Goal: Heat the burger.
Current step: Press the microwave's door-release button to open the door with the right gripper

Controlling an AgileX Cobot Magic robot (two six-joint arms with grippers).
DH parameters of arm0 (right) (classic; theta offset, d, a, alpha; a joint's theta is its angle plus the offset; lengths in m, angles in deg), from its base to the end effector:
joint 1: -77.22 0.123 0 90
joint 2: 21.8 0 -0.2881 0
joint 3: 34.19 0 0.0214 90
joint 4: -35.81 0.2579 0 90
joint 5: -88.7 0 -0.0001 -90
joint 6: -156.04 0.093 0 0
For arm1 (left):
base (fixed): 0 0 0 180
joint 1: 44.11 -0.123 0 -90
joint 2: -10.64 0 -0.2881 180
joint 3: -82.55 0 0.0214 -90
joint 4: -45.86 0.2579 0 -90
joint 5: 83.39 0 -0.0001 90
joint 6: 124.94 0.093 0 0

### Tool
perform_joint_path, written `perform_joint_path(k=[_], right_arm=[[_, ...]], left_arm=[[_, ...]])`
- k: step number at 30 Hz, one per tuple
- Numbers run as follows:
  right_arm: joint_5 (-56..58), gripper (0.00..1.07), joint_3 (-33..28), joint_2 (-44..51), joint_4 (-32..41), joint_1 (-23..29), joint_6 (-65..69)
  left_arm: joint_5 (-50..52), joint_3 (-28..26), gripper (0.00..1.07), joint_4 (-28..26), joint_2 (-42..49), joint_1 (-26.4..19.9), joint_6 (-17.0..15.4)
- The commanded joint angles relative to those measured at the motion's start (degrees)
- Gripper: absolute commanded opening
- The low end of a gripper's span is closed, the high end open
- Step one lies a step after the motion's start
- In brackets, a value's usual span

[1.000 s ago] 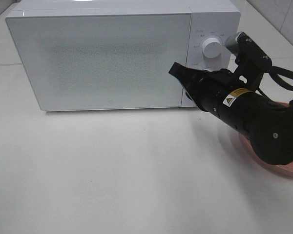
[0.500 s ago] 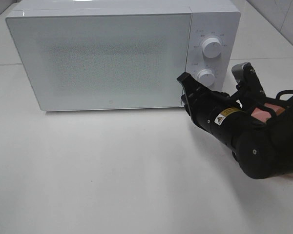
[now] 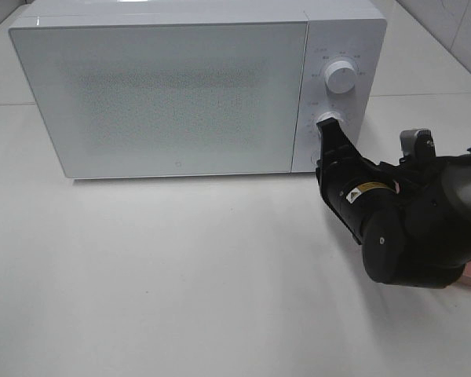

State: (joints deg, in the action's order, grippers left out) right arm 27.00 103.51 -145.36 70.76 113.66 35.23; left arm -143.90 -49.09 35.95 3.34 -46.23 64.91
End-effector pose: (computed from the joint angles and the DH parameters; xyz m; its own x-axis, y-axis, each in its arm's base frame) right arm 0.2844 0.1517 0.0918 -0.1836 0.9124 -0.3657 0.2298 0.4016 0.8865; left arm -0.0016 -0.0140 0.2827 -0.4249 0.0694 -0.9026 0.1353 0.9907 0.0125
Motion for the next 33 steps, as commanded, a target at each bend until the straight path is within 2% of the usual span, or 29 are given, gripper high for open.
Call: perform_joint_path(k=[1,7,11,16,29,33], right_arm=[[-1.2,0.00,1.3,-0.4,0.5,0.1,-0.1],[-1.3,0.00,5.1,-3.5,6.5,0.0,-0.1],[-0.3,0.00,6.8,-4.1,5.3,-1.4,-0.4],[1.1,0.00,9.5,-5.7,0.2,-4.5,-0.1],[2.6,0.00,10.3,-6.8,1.3,-4.6,-0.1],[1.3,0.00,11.6,-7.7,-0.8,-4.6,-0.1]], left_arm=[[0.7,0.2,0.00,-0.2,1.0,0.2,0.2],[0.7,0.2,0.00,-0.2,1.0,0.2,0.2],[0.7,0.2,0.00,-0.2,1.0,0.2,0.2],[0.7,0.2,0.00,-0.2,1.0,0.2,0.2],[0.7,0.2,0.00,-0.2,1.0,0.2,0.2],[0.7,0.2,0.00,-0.2,1.0,0.2,0.2]])
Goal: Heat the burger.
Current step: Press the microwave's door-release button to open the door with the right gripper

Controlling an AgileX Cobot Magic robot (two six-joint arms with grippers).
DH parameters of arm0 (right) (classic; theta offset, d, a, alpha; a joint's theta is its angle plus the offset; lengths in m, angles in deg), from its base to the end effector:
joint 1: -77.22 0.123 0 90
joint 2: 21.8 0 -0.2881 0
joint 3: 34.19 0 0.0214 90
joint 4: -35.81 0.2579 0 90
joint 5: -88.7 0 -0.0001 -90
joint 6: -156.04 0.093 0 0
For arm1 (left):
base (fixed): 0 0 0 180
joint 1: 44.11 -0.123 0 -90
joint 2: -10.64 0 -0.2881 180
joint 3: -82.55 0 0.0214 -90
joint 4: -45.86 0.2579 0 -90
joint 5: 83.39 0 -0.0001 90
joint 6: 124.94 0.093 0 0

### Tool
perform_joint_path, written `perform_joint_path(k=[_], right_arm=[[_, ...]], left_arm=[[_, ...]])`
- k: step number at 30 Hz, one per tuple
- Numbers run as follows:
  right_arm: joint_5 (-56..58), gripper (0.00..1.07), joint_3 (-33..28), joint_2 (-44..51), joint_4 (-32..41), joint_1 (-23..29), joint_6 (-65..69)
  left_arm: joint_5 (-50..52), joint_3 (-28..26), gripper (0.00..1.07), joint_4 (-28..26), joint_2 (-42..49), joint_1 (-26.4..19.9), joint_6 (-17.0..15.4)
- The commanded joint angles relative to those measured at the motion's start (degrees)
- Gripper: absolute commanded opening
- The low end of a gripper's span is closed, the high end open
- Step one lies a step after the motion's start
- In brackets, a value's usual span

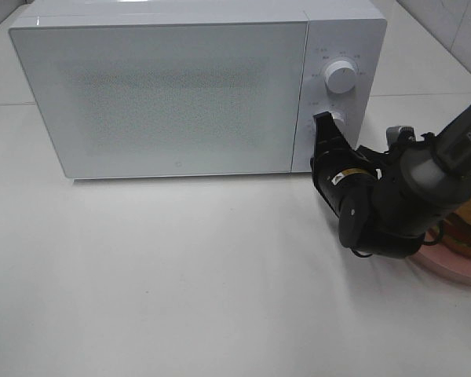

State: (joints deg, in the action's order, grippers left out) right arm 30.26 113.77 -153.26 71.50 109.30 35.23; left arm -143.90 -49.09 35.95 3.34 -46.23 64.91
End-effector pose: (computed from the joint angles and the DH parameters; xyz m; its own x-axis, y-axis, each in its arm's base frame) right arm 0.3296 0.1521 0.0692 -0.1183 0.9337 -0.3380 0.2816 0.3580 0.8903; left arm -0.0016 -0.0140 0.2827 -0.4249 0.0694 -0.9026 0.1353 0.9907 0.0125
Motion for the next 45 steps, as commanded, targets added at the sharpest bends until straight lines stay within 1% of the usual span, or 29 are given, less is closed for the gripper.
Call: perform_joint_path(k=[1,9,11,14,18,24,35,38,40,43,45], right_arm=[[-1.9,0.00,1.4,0.2,-1.5,-0.3,-0.1],[-2.0,0.00,2.4,0.2,-3.0,-2.6,-0.3],[-1.8,0.00,2.6,0.2,-5.0,-3.6,-0.2],[-1.8,0.00,3.0,0.2,-5.7,-3.6,-0.2],[-1.8,0.00,5.4,0.2,-6.8,-3.6,-0.2],[-1.7,0.00,7.1,0.2,-6.4,-3.6,-1.0],[-1.1,0.00,7.3,0.3,-6.2,-3.6,-0.9],[1.9,0.00,6.5,1.3,-6.4,-3.6,0.2],[7.4,0.01,4.4,4.0,-6.4,-3.5,1.1],[7.9,0.03,3.6,4.5,-6.4,-3.5,1.7],[10.0,0.05,0.5,7.8,-8.2,-3.4,3.4]], left_arm=[[0.7,0.2,0.00,-0.2,1.0,0.2,0.2],[0.7,0.2,0.00,-0.2,1.0,0.2,0.2],[0.7,0.2,0.00,-0.2,1.0,0.2,0.2],[0.7,0.2,0.00,-0.2,1.0,0.2,0.2],[0.7,0.2,0.00,-0.2,1.0,0.2,0.2],[0.7,0.2,0.00,-0.2,1.0,0.2,0.2],[0.7,0.2,0.00,-0.2,1.0,0.2,0.2],[0.7,0.2,0.00,-0.2,1.0,0.2,0.2],[0.7,0.2,0.00,-0.2,1.0,0.2,0.2],[0.7,0.2,0.00,-0.2,1.0,0.2,0.2],[0.7,0.2,0.00,-0.2,1.0,0.2,0.2]])
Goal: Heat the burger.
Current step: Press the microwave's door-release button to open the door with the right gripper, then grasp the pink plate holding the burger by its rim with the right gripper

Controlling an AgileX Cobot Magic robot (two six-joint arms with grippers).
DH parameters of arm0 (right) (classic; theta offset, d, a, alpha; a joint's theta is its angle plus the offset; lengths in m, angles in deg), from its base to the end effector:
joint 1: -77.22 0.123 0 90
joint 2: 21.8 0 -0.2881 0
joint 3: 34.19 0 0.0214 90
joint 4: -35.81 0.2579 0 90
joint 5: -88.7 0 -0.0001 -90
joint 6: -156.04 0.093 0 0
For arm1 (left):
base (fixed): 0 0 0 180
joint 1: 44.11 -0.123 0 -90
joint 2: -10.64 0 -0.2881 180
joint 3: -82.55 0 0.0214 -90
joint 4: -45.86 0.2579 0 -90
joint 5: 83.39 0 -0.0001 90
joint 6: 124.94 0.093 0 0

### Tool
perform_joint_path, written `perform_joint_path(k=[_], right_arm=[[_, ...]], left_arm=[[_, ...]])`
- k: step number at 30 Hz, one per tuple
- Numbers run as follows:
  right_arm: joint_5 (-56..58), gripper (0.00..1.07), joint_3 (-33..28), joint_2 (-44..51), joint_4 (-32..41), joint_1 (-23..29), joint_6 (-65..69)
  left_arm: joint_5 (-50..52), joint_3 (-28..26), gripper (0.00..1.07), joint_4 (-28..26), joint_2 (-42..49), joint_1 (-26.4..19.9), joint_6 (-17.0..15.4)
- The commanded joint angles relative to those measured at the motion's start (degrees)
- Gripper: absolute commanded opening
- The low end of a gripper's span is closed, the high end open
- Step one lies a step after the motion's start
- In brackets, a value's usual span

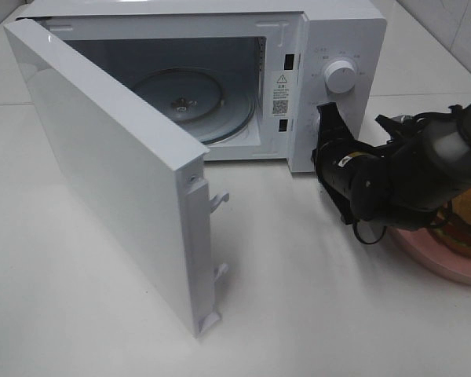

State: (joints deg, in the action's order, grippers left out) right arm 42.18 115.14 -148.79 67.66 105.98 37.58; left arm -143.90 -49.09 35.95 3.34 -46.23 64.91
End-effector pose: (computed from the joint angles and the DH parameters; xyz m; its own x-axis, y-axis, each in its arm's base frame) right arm 0.3401 0.1461 0.0852 -0.1770 0.9521 -0.2494 0.3668 0.2989 0.8809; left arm -0.0016 -0.0140 0.2827 -0.4249 0.0694 -0.9026 0.1353 0.9907 0.0125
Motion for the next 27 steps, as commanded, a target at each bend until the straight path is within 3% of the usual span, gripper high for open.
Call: perform_joint_path(k=[1,11,13,16,18,23,27], right_arm=[[-1.9,0.05,-0.9,3.4,-4.4,-0.1,1.0],[1.8,0.09,-8.0,9.2,-9.0,-0.1,0.9],[1.9,0.11,-9.5,10.9,-15.0,-0.1,0.7],[1.8,0.11,-9.7,11.3,-16.6,-0.1,0.7],[1.4,0.12,-9.7,12.7,-24.6,-0.1,-2.1],[1.1,0.14,-9.7,13.2,-34.4,-0.1,-8.1],[0.4,0.15,-9.7,13.2,-38.4,-0.1,-13.5]], left_arm=[[0.7,0.2,0.00,-0.2,1.0,0.2,0.2],[0.7,0.2,0.00,-0.2,1.0,0.2,0.2],[0.7,0.2,0.00,-0.2,1.0,0.2,0.2],[0.7,0.2,0.00,-0.2,1.0,0.2,0.2],[0.7,0.2,0.00,-0.2,1.0,0.2,0.2],[0.7,0.2,0.00,-0.2,1.0,0.2,0.2],[0.7,0.2,0.00,-0.2,1.0,0.2,0.2]])
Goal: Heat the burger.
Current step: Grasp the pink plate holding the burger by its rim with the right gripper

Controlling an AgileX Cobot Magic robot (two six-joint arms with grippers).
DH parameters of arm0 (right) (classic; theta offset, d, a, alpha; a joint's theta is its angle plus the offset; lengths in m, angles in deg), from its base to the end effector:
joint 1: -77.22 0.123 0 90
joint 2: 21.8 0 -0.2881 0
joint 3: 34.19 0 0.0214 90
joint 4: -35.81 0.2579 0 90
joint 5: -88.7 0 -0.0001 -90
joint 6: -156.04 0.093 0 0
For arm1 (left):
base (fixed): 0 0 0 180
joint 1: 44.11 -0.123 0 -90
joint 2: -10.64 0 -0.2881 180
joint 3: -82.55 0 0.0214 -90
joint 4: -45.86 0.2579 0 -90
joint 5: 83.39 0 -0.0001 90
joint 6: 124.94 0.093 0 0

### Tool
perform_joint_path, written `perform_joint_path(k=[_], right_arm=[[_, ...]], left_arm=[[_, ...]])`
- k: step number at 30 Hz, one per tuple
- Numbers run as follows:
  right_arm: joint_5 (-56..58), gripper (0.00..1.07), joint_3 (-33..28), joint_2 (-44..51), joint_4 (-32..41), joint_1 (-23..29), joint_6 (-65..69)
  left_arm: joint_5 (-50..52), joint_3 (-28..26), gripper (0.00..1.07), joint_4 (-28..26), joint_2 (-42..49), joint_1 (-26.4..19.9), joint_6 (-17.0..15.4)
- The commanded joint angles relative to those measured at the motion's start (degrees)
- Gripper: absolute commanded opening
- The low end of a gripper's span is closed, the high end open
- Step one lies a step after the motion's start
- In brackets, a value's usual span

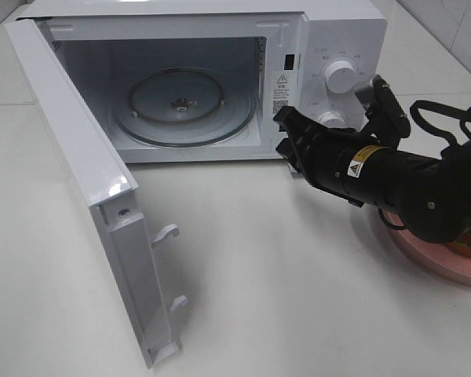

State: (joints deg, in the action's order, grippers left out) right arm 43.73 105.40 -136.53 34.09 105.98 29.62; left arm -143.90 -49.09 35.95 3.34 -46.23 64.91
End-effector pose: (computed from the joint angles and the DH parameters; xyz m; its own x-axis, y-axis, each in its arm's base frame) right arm 0.2933 0.1632 0.1275 -0.5794 0.5851 -0.5674 -0.0649 0.6608 0.7477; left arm -0.0016 -0.0140 0.2827 -0.4249 0.0694 -0.9026 0.1353 0.9907 0.0125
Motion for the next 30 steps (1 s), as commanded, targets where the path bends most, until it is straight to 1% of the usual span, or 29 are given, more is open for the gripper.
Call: perform_joint_path(k=[1,2,3,5,6,7,8,9,10,11,12,13,14,16,21,24,26,27,28,29,30], right_arm=[[-2.3,0.15,0.0,0.9,-6.4,-0.1,-9.3],[-2.3,0.15,0.0,0.9,-6.4,-0.1,-9.3],[-3.7,0.15,0.0,0.9,-6.9,-0.1,-12.9],[-4.2,0.16,0.0,0.9,-6.9,-0.1,-14.9],[-5.1,0.17,0.0,1.0,-6.9,-0.1,-18.9],[-5.1,0.17,0.0,1.0,-6.9,-0.1,-18.9],[-5.6,0.18,0.0,1.0,-7.2,-0.1,-23.0],[-5.6,0.18,0.0,1.0,-7.2,-0.1,-23.0],[-5.6,0.18,0.0,1.0,-7.9,-0.1,-25.0],[-5.6,0.19,0.0,1.0,-10.1,-0.1,-30.9],[-5.6,0.19,0.0,1.0,-10.1,-0.1,-30.9],[-5.4,0.19,0.0,1.0,-12.3,-0.1,-36.4],[-5.4,0.19,0.0,1.0,-12.3,-0.1,-36.4],[-4.1,0.20,0.0,1.0,-14.2,-0.1,-40.9],[-0.5,0.21,0.1,1.2,-14.1,-0.1,-44.9],[1.1,0.21,0.1,1.9,-14.1,-0.1,-45.0],[4.6,0.21,0.1,4.0,-14.1,-0.1,-45.0],[4.6,0.21,0.1,4.0,-14.1,-0.1,-45.0],[7.8,0.21,0.1,5.5,-14.2,-0.1,-45.0],[7.8,0.21,0.1,5.5,-14.2,-0.1,-45.0],[11.5,0.21,0.1,7.0,-14.2,-0.1,-45.0]], left_arm=[[0.7,0.2,0.00,-0.2,1.0,0.2,0.2],[0.7,0.2,0.00,-0.2,1.0,0.2,0.2],[0.7,0.2,0.00,-0.2,1.0,0.2,0.2],[0.7,0.2,0.00,-0.2,1.0,0.2,0.2],[0.7,0.2,0.00,-0.2,1.0,0.2,0.2],[0.7,0.2,0.00,-0.2,1.0,0.2,0.2],[0.7,0.2,0.00,-0.2,1.0,0.2,0.2],[0.7,0.2,0.00,-0.2,1.0,0.2,0.2],[0.7,0.2,0.00,-0.2,1.0,0.2,0.2],[0.7,0.2,0.00,-0.2,1.0,0.2,0.2],[0.7,0.2,0.00,-0.2,1.0,0.2,0.2],[0.7,0.2,0.00,-0.2,1.0,0.2,0.2],[0.7,0.2,0.00,-0.2,1.0,0.2,0.2],[0.7,0.2,0.00,-0.2,1.0,0.2,0.2],[0.7,0.2,0.00,-0.2,1.0,0.2,0.2],[0.7,0.2,0.00,-0.2,1.0,0.2,0.2],[0.7,0.2,0.00,-0.2,1.0,0.2,0.2],[0.7,0.2,0.00,-0.2,1.0,0.2,0.2],[0.7,0.2,0.00,-0.2,1.0,0.2,0.2],[0.7,0.2,0.00,-0.2,1.0,0.2,0.2],[0.7,0.2,0.00,-0.2,1.0,0.2,0.2]])
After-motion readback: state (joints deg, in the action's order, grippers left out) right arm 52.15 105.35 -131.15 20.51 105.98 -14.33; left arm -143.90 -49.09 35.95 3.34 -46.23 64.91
